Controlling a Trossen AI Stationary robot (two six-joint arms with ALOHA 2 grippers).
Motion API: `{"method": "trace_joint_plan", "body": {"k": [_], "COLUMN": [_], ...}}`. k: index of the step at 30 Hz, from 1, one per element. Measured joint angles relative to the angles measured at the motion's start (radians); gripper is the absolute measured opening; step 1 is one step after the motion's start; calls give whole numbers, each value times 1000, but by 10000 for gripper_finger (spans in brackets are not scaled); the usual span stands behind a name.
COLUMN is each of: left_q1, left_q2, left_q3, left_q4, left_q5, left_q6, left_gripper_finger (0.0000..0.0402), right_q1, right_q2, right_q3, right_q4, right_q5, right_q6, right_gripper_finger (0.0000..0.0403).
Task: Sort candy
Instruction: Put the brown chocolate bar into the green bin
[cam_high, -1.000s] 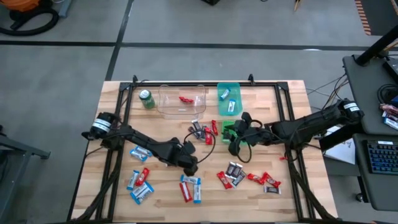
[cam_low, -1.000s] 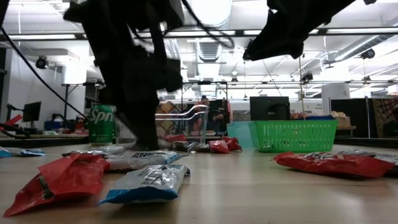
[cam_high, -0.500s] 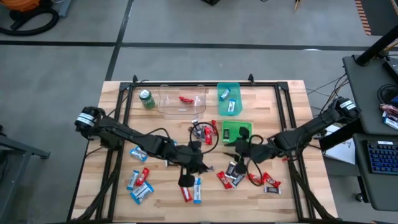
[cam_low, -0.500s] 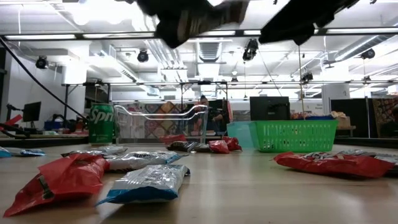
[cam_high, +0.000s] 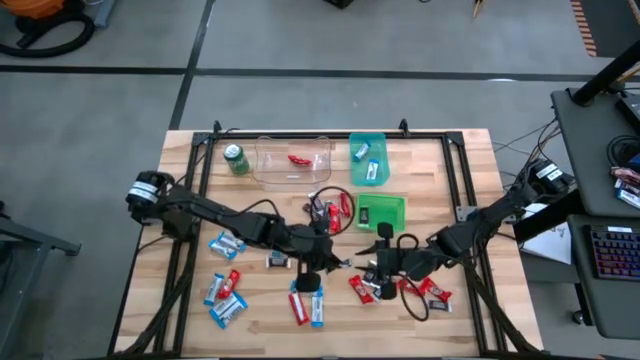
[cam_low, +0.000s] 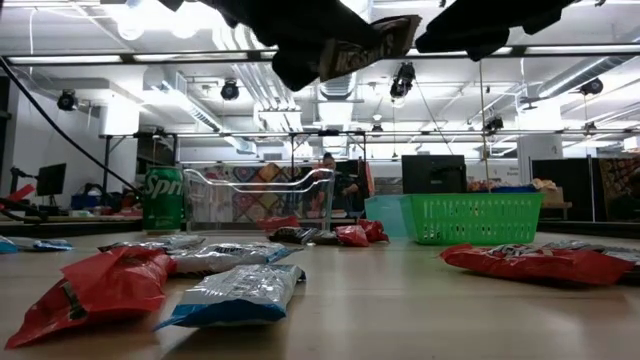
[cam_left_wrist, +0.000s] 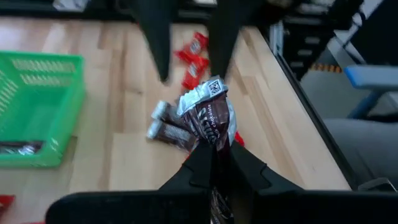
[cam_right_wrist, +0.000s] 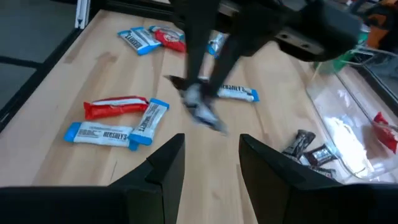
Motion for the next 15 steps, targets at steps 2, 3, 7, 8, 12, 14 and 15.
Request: {"method": "trace_joint_plan", "body": {"k": [2, 3, 7, 8, 12, 14, 15], "left_q1": [10, 12, 16, 15, 17, 18, 19], "left_q2": [0, 0, 14, 23, 54, 59, 60], "left_q3": [0, 0, 0, 0, 0, 0, 0], "left_q4": [20, 26, 66, 78, 113, 129, 131], "left_q5": [2, 7, 54, 57, 59, 62, 63], "left_q6": [0, 0, 6, 8, 8, 8, 8], "left_gripper_finger": [3, 3, 3, 3, 3, 3, 3], "right_q1": [0, 0, -2, -2, -1, -1, -1], "right_q2": [6, 11, 19, 19, 19, 18, 18], "right_q3": [0, 0, 0, 0, 0, 0, 1], "right_q4": [4, 9, 50, 60, 50, 50, 52], "right_q5": [2, 5, 35, 55, 81, 70, 55], "right_q6": [-2, -13, -46, -51, -67, -72, -76], "right_gripper_finger": [146, 149, 160, 162, 166, 166, 166]}}
